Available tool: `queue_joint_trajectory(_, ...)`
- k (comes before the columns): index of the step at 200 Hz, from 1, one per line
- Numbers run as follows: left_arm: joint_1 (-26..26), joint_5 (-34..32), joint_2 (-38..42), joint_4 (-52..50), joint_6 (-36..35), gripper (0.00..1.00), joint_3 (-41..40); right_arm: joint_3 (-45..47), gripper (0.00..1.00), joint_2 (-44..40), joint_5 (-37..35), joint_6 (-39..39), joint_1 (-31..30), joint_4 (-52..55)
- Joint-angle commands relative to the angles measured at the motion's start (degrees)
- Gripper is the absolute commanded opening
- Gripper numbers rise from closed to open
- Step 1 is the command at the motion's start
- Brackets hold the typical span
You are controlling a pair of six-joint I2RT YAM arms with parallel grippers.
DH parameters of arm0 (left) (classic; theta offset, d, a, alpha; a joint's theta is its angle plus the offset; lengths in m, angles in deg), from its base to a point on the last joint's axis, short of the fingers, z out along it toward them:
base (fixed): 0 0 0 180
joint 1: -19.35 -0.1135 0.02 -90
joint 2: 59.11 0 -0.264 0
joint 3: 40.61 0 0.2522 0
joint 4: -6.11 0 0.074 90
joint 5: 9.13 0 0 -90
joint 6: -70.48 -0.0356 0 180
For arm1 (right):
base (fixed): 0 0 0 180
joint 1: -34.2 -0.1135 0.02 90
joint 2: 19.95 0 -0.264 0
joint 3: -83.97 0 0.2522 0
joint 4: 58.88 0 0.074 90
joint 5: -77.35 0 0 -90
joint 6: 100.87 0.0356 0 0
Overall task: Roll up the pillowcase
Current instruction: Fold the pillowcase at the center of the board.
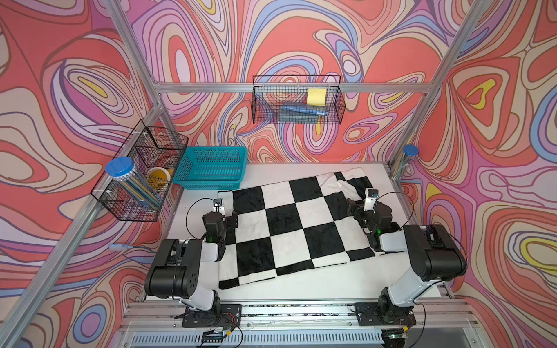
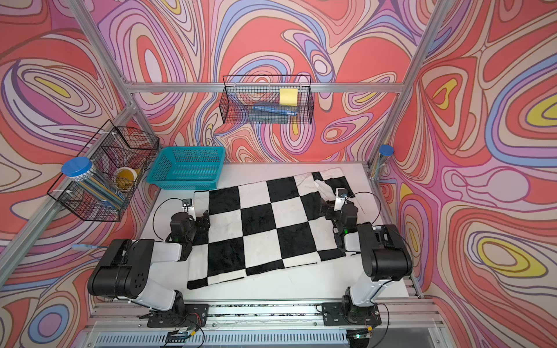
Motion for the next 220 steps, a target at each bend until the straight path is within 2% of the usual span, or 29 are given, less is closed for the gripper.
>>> queue_joint_trajectory(1,0.19,0.64,0.43,1.44,-0.64,0.99,0.41,0.11,0.98,0.69,-0.03,-0.11,0.19,0.78)
queue_joint_trajectory(90,0.23,0.90,0.31,0.59,-0.96,0.99,0.95,0.15,0.98,0.44,-0.26,-0.30,0.24,0.97)
queue_joint_trajectory(103,0.59,0.62,1.17,2.43,-1.30,0.99,-0.11,-1.71,0.98,-0.79,-8.39,-0.02,-1.86,4.64)
queue_joint_trajectory(110,2.31,-2.36,3.41,1.86,-2.55,0.99,-0.72,-4.66,0.98,-2.41,-10.10,-0.57,-2.53,10.95)
queue_joint_trajectory(117,5.02,-7.54,6.57,-0.93,-4.06,0.99,-0.49,-9.56,0.98,-3.93,-11.02,-1.72,-3.27,22.21)
queue_joint_trajectory(129,10.18,-12.90,12.30,-5.83,-8.29,0.99,0.43,-18.54,0.98,-4.62,-18.52,-1.45,-4.68,38.66)
queue_joint_trajectory(136,13.66,-15.87,15.36,-8.67,-11.24,0.99,1.53,-21.35,0.98,-5.09,-22.94,1.20,-4.77,43.62)
queue_joint_trajectory(144,18.26,-20.82,18.61,-11.61,-14.37,0.99,2.99,-23.45,0.98,-6.44,-24.64,5.53,-4.79,48.23)
queue_joint_trajectory(161,26.09,-31.14,24.25,-18.92,-14.12,0.99,7.57,-25.50,0.98,-9.04,-22.53,11.84,-4.81,53.82)
queue_joint_trajectory(170,28.90,-36.15,27.31,-28.56,-7.35,0.99,12.79,-25.01,0.98,-10.22,-23.73,17.29,-4.78,55.30)
queue_joint_trajectory(173,29.33,-37.81,28.41,-34.18,-2.21,0.99,14.88,-24.87,0.98,-10.51,-23.99,19.26,-4.78,56.31)
queue_joint_trajectory(179,29.45,-39.86,30.38,-50.43,14.31,0.99,19.75,-25.05,0.98,-11.09,-25.58,22.97,-4.81,59.16)
queue_joint_trajectory(186,28.22,-38.94,31.71,-67.96,31.67,0.99,25.20,-25.49,0.98,-11.75,-22.57,24.59,-4.25,61.58)
queue_joint_trajectory(193,25.82,-32.01,32.62,-72.53,36.21,0.99,26.59,-26.41,0.96,-12.32,-18.71,24.64,-4.01,64.10)
queue_joint_trajectory(201,22.54,-21.95,33.94,-73.78,40.89,0.99,25.84,-29.29,0.76,-12.26,-14.48,24.65,-4.02,69.39)
queue_joint_trajectory(213,18.54,-10.86,36.65,-78.91,53.73,0.99,24.37,-36.53,0.46,-10.15,-10.64,26.57,-3.97,82.12)
queue_joint_trajectory(217,17.61,-7.26,37.75,-79.46,56.19,0.99,23.41,-38.73,0.31,-9.32,-9.88,26.90,-4.02,86.28)
queue_joint_trajectory(220,16.90,-4.51,38.70,-80.02,57.68,0.99,22.83,-40.42,0.16,-8.65,-9.34,27.01,-4.02,89.34)
